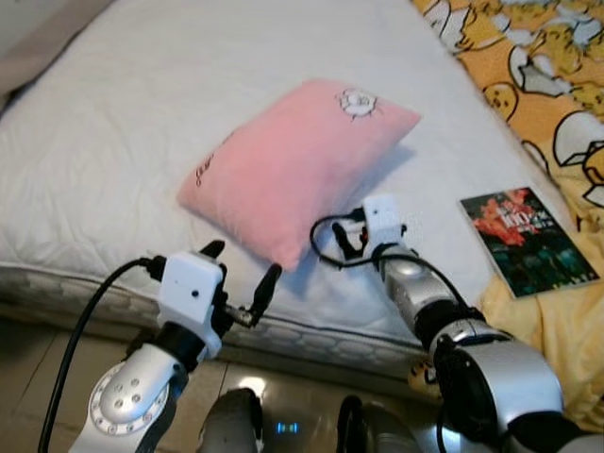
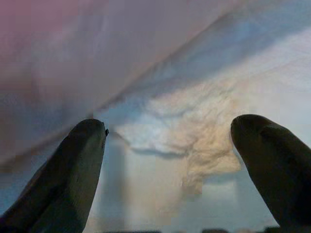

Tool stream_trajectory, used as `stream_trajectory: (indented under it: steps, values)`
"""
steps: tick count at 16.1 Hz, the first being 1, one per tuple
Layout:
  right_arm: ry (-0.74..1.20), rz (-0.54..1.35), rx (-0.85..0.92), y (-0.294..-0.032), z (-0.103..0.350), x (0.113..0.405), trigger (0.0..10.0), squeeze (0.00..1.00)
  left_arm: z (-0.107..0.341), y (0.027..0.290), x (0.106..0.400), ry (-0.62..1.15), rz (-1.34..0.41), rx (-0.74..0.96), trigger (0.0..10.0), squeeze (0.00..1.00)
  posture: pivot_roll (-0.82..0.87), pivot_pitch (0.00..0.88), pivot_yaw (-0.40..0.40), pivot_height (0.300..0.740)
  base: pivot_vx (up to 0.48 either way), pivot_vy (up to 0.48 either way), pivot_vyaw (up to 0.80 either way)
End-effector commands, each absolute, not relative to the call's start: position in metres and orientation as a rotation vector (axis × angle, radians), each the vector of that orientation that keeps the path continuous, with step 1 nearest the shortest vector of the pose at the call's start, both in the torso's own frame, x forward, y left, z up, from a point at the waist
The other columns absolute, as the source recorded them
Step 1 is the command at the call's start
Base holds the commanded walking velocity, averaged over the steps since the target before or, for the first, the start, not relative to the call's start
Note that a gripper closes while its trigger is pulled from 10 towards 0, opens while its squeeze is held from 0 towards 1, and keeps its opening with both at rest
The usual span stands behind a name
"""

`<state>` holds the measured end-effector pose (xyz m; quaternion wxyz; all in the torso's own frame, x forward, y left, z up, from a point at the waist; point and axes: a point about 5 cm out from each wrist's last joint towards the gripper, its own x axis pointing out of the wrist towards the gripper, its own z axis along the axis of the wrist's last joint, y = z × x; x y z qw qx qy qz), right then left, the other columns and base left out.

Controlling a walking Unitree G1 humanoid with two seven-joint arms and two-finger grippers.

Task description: Clean up the room

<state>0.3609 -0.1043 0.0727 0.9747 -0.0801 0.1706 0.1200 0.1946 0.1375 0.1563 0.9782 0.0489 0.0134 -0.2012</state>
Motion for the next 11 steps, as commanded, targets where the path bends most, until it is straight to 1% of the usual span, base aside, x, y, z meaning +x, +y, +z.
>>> stream_trajectory:
  steps: [1,2,3,6,7,11]
  values:
    - [0.39,0.228,-0.176,-0.1058,0.0643,0.3565,10.0,0.0,0.1578,0.1356,0.1914,0.033,-0.413,0.093,10.0,0.0,0.38,0.277,-0.018,0.726,0.0,0.0,0.0]
    - [0.402,0.212,-0.162,-0.1067,0.063,0.356,10.0,0.0,0.1578,0.1349,0.1918,0.033,-0.414,0.092,10.0,0.0,0.38,0.278,-0.019,0.726,0.0,0.0,0.0]
    - [0.439,0.16,-0.104,-0.1105,0.0597,0.3549,10.0,0.0,0.1582,0.1342,0.1928,0.034,-0.415,0.091,10.0,0.0,0.37,0.278,-0.018,0.726,0.0,0.0,0.0]
    - [0.444,0.151,-0.131,-0.1121,0.0591,0.3548,10.0,0.0,0.1588,0.1333,0.1932,0.035,-0.418,0.091,10.0,0.0,0.37,0.283,-0.016,0.726,0.0,0.0,0.0]
    - [0.442,0.154,-0.124,-0.1114,0.0596,0.3551,0.0,0.0,0.1587,0.133,0.1933,0.036,-0.419,0.091,10.0,0.0,0.37,0.283,-0.015,0.726,0.0,0.0,0.0]
    - [0.443,0.189,-0.093,-0.1048,0.0595,0.3542,0.0,0.0,0.1586,0.1325,0.196,0.038,-0.419,0.091,10.0,0.0,0.38,0.281,-0.016,0.726,0.0,0.0,0.0]
